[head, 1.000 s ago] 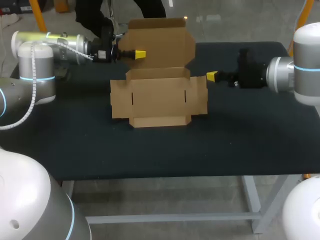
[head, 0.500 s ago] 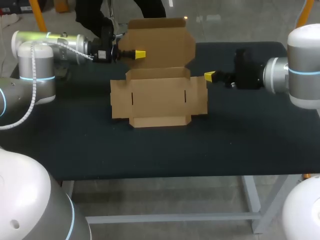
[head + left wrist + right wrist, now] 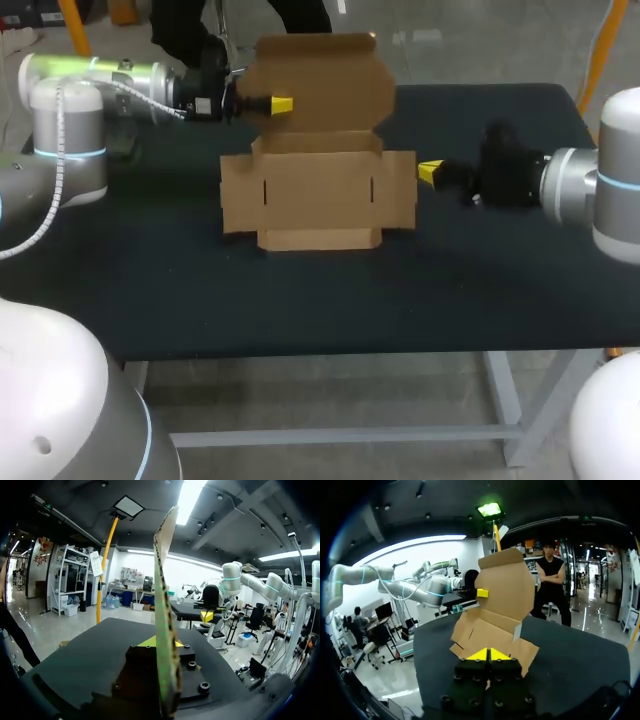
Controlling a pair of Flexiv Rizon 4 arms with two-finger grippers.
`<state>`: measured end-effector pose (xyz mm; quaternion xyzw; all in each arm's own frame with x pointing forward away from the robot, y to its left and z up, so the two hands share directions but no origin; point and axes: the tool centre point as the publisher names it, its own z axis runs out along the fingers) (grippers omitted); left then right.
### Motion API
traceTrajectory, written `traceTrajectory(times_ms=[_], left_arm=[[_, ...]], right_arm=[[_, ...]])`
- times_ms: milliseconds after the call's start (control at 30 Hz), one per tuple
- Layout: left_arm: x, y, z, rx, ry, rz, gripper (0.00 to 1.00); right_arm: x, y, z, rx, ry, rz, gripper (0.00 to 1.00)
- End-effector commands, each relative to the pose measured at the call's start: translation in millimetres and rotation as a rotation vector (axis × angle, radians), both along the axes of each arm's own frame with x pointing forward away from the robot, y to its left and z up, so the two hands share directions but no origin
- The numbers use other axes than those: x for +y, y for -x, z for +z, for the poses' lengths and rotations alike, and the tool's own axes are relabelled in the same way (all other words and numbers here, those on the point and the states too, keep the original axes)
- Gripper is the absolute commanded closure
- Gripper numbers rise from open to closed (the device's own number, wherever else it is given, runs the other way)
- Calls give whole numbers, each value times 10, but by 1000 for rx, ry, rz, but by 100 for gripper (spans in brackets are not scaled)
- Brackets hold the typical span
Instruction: Assemble the packaging by folding the flat box into shape, placing the metal phone stand inside, and closing the box properly
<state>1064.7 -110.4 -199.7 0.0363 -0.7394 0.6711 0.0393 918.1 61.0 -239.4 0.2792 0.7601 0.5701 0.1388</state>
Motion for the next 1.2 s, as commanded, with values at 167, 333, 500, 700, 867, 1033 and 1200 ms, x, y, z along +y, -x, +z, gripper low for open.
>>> traceTrajectory(times_ms=[167,333,500,700,867,1033,1200], left_arm=[[-49,357,274,-53,-57,69,100],[-72,492,367,-77,-64,84,100],[-64,598,478,-100,-45,95,100],[-76,707,576,-113,-29,97,100],[-90,776,616,-110,-26,104,100],[-91,837,625,-91,-25,97,100],[-83,857,570,-56,-24,89,100]], right_arm=[[-76,377,-63,-68,-18,-22,100],[-97,482,-127,-82,-17,-14,100],[-108,561,-140,-106,-27,7,100],[-62,603,-164,-117,-22,17,100],[-24,620,-219,-111,-17,24,100],[10,651,-245,-113,-8,26,100],[76,669,-277,-113,6,27,100]])
